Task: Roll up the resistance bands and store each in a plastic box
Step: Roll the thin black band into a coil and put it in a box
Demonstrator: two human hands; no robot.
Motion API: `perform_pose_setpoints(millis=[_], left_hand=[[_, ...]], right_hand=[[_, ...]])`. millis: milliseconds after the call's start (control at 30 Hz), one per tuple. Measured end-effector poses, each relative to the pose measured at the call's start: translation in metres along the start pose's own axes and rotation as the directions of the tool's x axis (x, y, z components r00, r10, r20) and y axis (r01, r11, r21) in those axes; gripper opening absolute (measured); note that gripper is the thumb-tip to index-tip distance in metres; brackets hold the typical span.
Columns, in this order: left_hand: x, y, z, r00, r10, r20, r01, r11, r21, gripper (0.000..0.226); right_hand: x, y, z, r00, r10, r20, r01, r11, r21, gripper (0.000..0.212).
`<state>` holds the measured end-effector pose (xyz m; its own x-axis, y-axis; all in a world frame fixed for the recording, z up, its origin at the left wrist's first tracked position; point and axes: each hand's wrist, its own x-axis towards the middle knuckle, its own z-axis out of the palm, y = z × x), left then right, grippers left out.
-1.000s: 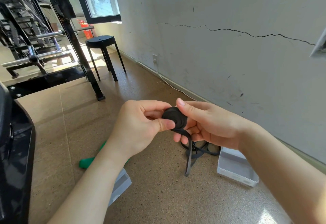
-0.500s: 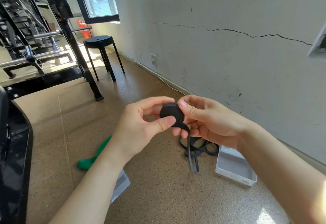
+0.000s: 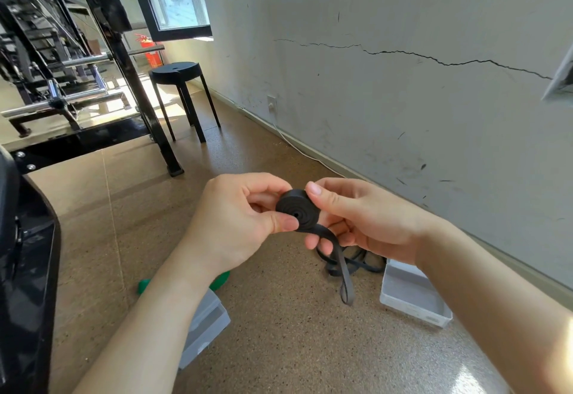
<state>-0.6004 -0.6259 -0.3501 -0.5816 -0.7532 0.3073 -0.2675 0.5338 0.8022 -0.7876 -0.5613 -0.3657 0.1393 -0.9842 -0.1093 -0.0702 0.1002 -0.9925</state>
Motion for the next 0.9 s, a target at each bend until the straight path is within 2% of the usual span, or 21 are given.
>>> perform_pose_setpoints(millis=[67,167,267,300,367,433,500,567,667,800,900], left_hand=[[0.0,-0.002,0.0,1.0,0.005,0.02,-0.004,1.0,-0.009,0.033],[0.0,-0.004,0.002,0.999,-0.021,0.048,0.031,0.978,-0.207,0.029],[0.0,-0.007,0.006,0.993,-0.063,0.103,0.108,0.846,-0.522,0.028],[0.0,-0.008,0.008,0.992,-0.073,0.102,0.12,0.799,-0.59,0.03],[0.0,-0.008,0.009,0.996,-0.074,0.053,0.091,0.772,-0.629,0.033],[0.001,-0.006,0.007,0.996,-0.083,-0.03,0.051,0.815,-0.578,0.023],[0.001,-0.002,0.004,0.995,-0.051,-0.081,0.012,0.905,-0.424,0.019],[0.0,0.002,0.001,0.998,0.028,-0.048,-0.038,0.976,-0.215,0.021],[-0.002,0.005,0.0,0.997,0.07,-0.029,-0.071,0.997,-0.034,0.028],[-0.002,0.003,0.001,0.995,0.095,-0.002,-0.095,0.994,0.054,0.029],[-0.002,0.0,0.004,0.998,0.051,0.03,-0.052,0.998,0.032,0.028]], right_hand=[[0.0,0.001,0.0,1.0,-0.008,-0.003,0.008,1.0,0.024,0.044],[0.0,0.003,-0.003,0.999,-0.039,-0.013,0.04,0.992,0.117,0.039],[0.001,0.005,-0.004,0.995,-0.104,0.007,0.1,0.967,0.234,0.041],[0.001,0.005,-0.003,0.992,-0.126,0.022,0.115,0.955,0.272,0.04],[0.001,0.004,0.0,0.989,-0.139,0.046,0.117,0.942,0.313,0.038],[0.0,0.002,0.002,0.992,-0.105,0.063,0.086,0.962,0.259,0.039],[0.0,0.0,0.001,0.997,-0.056,0.056,0.048,0.991,0.125,0.049],[0.0,0.0,0.0,0.999,-0.03,0.034,0.03,0.999,0.016,0.059],[0.001,0.001,0.002,1.0,-0.015,-0.002,0.015,0.999,-0.032,0.052],[0.001,0.001,0.003,1.0,0.012,-0.021,-0.014,0.996,-0.086,0.06],[0.002,0.005,0.003,0.998,0.013,-0.058,-0.017,0.997,-0.069,0.061]])
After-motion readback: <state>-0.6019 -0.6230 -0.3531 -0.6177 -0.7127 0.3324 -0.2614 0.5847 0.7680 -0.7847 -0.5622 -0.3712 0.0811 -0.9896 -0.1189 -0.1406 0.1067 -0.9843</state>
